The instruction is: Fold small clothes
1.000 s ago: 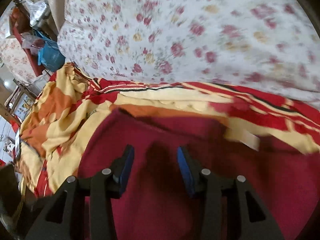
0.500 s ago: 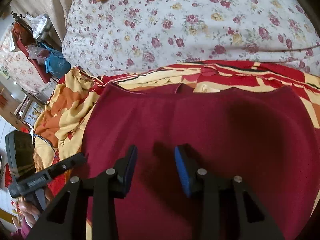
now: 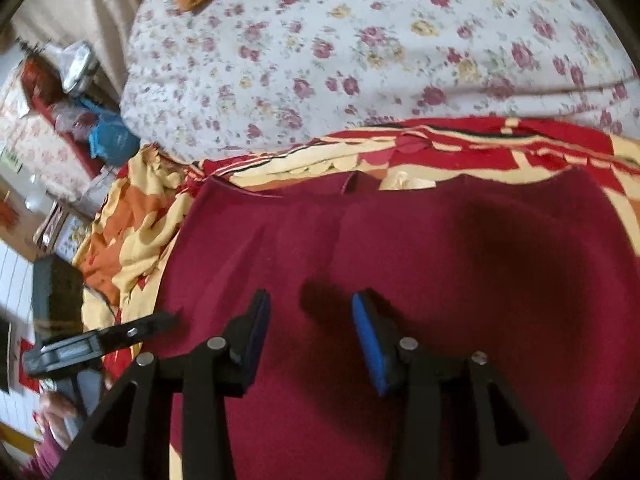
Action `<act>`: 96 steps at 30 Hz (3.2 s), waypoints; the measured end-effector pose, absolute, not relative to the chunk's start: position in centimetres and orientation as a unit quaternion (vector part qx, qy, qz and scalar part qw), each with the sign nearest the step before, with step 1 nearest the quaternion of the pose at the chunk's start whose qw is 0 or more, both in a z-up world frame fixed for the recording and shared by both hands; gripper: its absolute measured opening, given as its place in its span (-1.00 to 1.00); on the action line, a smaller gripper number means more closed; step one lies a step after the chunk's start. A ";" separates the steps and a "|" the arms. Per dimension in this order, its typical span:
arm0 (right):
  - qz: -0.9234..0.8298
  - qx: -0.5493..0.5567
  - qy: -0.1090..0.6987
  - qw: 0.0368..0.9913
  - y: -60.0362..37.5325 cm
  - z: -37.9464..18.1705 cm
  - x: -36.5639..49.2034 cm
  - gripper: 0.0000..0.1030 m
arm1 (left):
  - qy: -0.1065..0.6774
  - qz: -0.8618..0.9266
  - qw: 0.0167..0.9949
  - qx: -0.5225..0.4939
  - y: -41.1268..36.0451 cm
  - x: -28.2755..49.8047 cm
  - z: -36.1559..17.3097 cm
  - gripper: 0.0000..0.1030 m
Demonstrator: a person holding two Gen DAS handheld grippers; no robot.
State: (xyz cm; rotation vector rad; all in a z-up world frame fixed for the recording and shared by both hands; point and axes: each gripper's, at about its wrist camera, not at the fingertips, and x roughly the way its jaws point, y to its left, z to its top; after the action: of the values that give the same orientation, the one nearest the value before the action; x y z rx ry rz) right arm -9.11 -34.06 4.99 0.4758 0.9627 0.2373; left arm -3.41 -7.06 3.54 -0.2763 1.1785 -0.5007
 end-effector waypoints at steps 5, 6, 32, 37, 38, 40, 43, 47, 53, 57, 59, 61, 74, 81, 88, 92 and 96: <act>0.121 0.255 0.456 0.844 -35.1 3.7 -8.8 -0.20 | 0.548 -0.232 0.794 -0.129 -7.6 -3.0 3.3 -0.13; 0.119 0.254 0.453 0.846 -35.1 3.4 -8.7 -0.26 | 0.552 -0.235 0.790 -0.127 -7.8 -2.9 3.3 -0.32; 0.170 0.703 0.207 0.659 -47.5 -0.6 -15.1 0.40 | 0.511 -0.402 0.759 0.042 -26.6 -11.2 12.0 -0.57; 0.187 0.678 0.227 0.674 -47.3 0.3 -14.5 0.50 | 0.509 -0.433 0.743 0.042 -24.4 -13.2 13.1 -0.47; 0.186 0.669 0.233 0.680 -47.2 0.5 -14.5 0.51 | 0.504 -0.435 0.745 0.046 -24.0 -13.8 13.5 -0.45; 0.184 0.645 0.253 0.697 -46.7 1.2 -14.1 0.55 | 0.492 -0.432 0.754 0.054 -22.6 -14.4 14.3 -0.43; 0.170 0.595 0.301 0.725 -46.3 2.1 -13.9 0.55 | 0.484 -0.410 0.770 0.068 -21.2 -14.6 13.8 -0.39; 0.132 0.490 0.365 0.781 -44.4 3.8 -12.8 0.55 | 0.516 -0.399 0.756 0.059 -20.7 -14.5 10.6 -0.39; 0.104 0.344 0.393 0.846 -42.9 7.0 -13.0 -0.50 | 0.530 -0.426 0.732 0.031 -22.5 -15.4 9.5 -0.39; 0.091 0.308 0.377 0.869 -45.1 9.9 -14.8 -0.53 | 0.510 -0.462 0.725 0.032 -24.0 -16.7 11.0 -0.39; 0.063 0.300 0.394 0.866 -46.5 9.1 -14.9 -0.53 | 0.508 -0.462 0.726 0.029 -24.2 -16.8 11.3 -0.39; 0.016 0.276 0.424 0.862 -47.3 7.4 -14.5 -0.54 | 0.508 -0.458 0.729 0.029 -23.9 -16.7 11.6 -0.39; 0.044 0.339 0.403 0.849 -46.3 10.7 -21.0 0.25 | 0.502 -0.369 0.781 0.049 -22.3 -13.0 9.1 -0.39; 0.031 0.300 0.435 0.848 -43.7 8.3 -21.9 -0.71 | 0.513 -0.363 0.776 0.044 -22.1 -13.5 8.5 -0.39; -0.017 0.274 0.449 0.850 -45.1 6.7 -24.4 -0.73 | 0.514 -0.360 0.776 0.060 -22.8 -14.4 7.9 -0.39; -0.013 0.270 0.442 0.855 -44.8 8.1 -24.9 -0.71 | 0.512 -0.354 0.780 0.062 -22.7 -14.4 7.4 -0.38; 0.002 0.267 0.431 0.862 -43.9 10.7 -25.7 -0.14 | 0.517 -0.351 0.779 0.051 -22.4 -14.0 7.1 -0.38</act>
State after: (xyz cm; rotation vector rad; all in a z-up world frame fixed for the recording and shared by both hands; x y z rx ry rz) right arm -25.67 -43.89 10.66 0.5593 0.9043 0.0035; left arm -14.00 -22.38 7.12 0.1102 1.1173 -0.7580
